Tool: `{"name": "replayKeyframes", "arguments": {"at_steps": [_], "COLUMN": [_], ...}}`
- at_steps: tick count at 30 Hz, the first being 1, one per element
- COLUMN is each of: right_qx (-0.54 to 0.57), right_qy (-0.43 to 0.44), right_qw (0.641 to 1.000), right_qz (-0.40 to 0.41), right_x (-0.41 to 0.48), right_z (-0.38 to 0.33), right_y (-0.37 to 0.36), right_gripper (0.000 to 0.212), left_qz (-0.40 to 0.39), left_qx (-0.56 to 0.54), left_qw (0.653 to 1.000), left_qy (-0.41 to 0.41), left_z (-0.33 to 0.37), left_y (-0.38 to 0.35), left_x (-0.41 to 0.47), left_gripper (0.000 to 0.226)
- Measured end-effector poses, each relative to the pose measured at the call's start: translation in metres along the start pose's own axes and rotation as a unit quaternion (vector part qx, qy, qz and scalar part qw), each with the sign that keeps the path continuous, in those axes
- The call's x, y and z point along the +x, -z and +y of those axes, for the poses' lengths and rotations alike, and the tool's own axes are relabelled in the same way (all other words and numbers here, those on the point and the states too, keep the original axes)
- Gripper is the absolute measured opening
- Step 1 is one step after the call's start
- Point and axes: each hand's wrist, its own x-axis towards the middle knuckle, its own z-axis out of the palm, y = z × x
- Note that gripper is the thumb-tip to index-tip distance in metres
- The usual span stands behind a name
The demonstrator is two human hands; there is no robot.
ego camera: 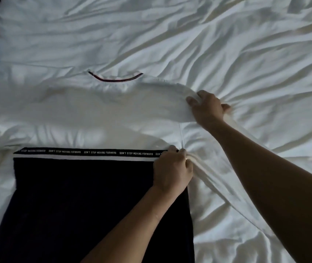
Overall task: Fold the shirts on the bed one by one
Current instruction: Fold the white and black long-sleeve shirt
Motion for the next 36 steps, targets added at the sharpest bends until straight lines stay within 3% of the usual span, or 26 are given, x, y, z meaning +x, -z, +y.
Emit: {"name": "replayKeyframes", "arguments": {"at_steps": [3, 5, 10, 15, 20, 22, 24, 26, 29, 32, 36], "right_qx": [0.084, 0.135, 0.172, 0.145, 0.045, -0.026, -0.074, -0.087, -0.081, -0.065, -0.051], "right_qy": [0.004, 0.021, 0.079, 0.074, 0.066, 0.112, 0.195, 0.24, 0.248, 0.273, 0.256], "right_qw": [0.996, 0.99, 0.982, 0.985, 0.994, 0.992, 0.977, 0.959, 0.953, 0.951, 0.962], "right_qz": [0.013, 0.013, -0.011, -0.055, -0.081, -0.053, 0.041, 0.12, 0.158, 0.129, 0.079], "right_x": [0.0, -0.002, -0.007, -0.004, -0.01, -0.02, -0.041, -0.07, -0.129, -0.192, -0.268], "right_z": [-0.013, -0.027, -0.086, -0.125, -0.122, -0.116, -0.107, -0.094, -0.07, -0.045, -0.02], "right_y": [0.004, 0.007, 0.0, -0.042, -0.074, -0.08, -0.084, -0.088, -0.096, -0.104, -0.11], "right_gripper": [0.025, 0.03, 0.038, 0.033, 0.013, 0.04, 0.055, 0.053, 0.03, 0.005, 0.018], "left_qz": [-0.014, 0.01, 0.106, 0.09, -0.023, -0.05, -0.062, -0.075, -0.091, -0.098, -0.102], "left_qx": [-0.112, -0.19, -0.375, -0.499, -0.567, -0.59, -0.605, -0.615, -0.624, -0.629, -0.626], "left_qw": [0.991, 0.977, 0.901, 0.815, 0.735, 0.706, 0.687, 0.675, 0.668, 0.668, 0.685], "left_qy": [0.074, 0.1, 0.19, 0.281, 0.37, 0.389, 0.398, 0.4, 0.395, 0.386, 0.36], "left_z": [-0.007, -0.012, -0.044, -0.109, -0.144, -0.152, -0.159, -0.163, -0.168, -0.169, -0.171], "left_y": [0.018, 0.036, 0.073, 0.068, 0.054, 0.049, 0.045, 0.041, 0.035, 0.034, 0.032], "left_x": [0.001, -0.005, -0.024, -0.02, -0.021, -0.018, -0.014, -0.012, -0.011, -0.012, -0.012], "left_gripper": [0.033, 0.03, 0.013, 0.008, 0.021, 0.025, 0.029, 0.034, 0.031, 0.018, 0.022]}}
